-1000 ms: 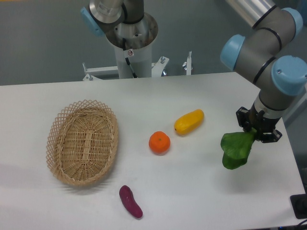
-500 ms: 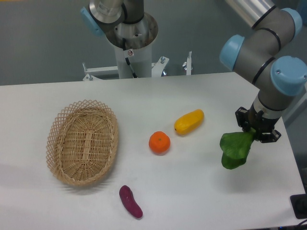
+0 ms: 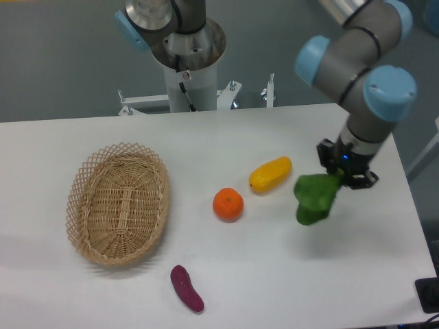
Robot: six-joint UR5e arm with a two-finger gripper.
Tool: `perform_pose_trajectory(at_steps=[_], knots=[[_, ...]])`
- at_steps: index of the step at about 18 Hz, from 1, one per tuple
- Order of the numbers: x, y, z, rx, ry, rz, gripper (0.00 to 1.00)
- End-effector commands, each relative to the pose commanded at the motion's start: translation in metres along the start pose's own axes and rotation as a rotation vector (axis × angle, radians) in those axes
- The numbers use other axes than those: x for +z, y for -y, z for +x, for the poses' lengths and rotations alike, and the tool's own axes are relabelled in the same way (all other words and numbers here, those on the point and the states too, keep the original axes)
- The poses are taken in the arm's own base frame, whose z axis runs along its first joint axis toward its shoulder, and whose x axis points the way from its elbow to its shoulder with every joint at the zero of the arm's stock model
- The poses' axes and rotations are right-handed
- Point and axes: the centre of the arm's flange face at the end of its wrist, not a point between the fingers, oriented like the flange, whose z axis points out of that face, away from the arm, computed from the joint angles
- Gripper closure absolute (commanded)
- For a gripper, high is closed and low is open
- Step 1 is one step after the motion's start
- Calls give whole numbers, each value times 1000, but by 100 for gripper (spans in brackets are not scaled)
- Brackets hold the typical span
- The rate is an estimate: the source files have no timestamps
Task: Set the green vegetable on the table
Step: 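Carry the bok choy toward the orange and lower it onto the table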
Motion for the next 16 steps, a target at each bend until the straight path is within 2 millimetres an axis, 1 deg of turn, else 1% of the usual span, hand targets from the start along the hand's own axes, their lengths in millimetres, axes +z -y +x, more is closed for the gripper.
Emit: perform_pose_trajectory(at_steps=[2, 4, 6, 7, 8, 11, 12, 13, 15, 16], knots=[[16, 4, 22, 23, 1, -1, 85], [23, 11, 43, 72, -12, -4, 84], [31, 13, 69, 88, -38, -6, 84], [32, 14, 78, 103, -43, -6, 84], [34, 21, 88, 130, -51, -7, 83], [44, 29, 105, 160, -76, -9, 77], [48, 36, 111, 177, -87, -11, 76], [53, 41, 117, 186, -98, -11, 72], [61, 42, 125, 190, -119, -10, 66], [65, 44, 129, 194, -128, -11, 58]])
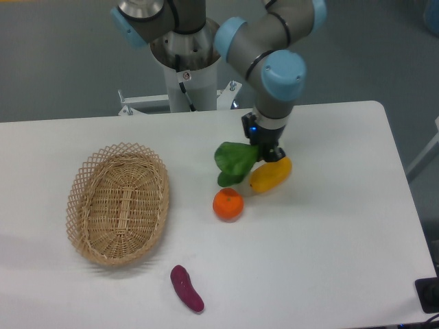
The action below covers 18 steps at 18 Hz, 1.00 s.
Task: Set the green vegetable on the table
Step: 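Carry the bok choy toward the orange and lower it onto the table, then open the gripper to release the bok choy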
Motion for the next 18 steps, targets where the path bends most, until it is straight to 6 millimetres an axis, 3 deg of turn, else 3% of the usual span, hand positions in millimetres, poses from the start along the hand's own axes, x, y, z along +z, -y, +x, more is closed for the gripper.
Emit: perform_pose_trajectory(at_steps=[4, 6, 8, 13, 18], knots=[[11, 8, 13, 13, -27, -3, 40], [13, 11, 17, 19, -30, -2, 16], [13, 12, 18, 21, -29, -4, 0], [-5, 11, 10, 14, 13, -6, 0], [-41, 5, -21, -1, 88, -10, 0]])
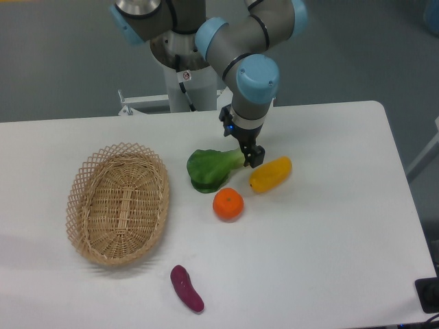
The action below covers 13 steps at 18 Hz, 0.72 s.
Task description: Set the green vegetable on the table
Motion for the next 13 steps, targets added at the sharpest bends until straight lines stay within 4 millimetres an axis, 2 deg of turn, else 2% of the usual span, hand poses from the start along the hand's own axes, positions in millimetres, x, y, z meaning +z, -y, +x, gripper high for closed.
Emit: perform_pose_trajectory(at_steps=[3, 6, 8, 11, 13], knots=[[-10, -5, -30, -5, 29, -8, 0], [-30, -23, -67, -29, 72, -48, 0], [-43, -42, -87, -55, 102, -57, 0], [-53, -63, -116, -84, 130, -56, 0], [-54, -69, -130, -90, 141, -56, 0]])
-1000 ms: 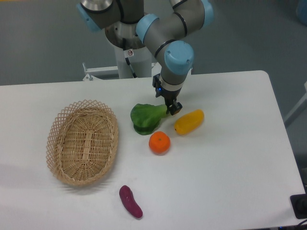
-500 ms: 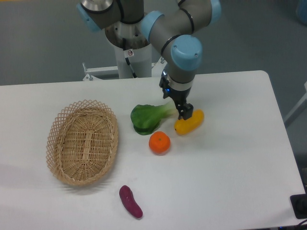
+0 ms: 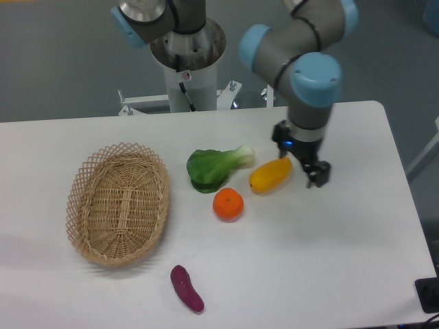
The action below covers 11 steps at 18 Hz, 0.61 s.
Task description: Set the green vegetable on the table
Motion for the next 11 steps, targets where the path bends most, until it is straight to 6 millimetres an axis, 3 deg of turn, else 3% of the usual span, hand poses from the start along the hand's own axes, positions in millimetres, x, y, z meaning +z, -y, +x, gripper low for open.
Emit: perform_pose_trajectory(at_steps=[6, 8, 11], knots=[[15, -11, -52, -13, 21, -4, 0], [18, -25, -61, -31, 24, -3, 0], [18, -30, -68, -38, 3, 7, 0]])
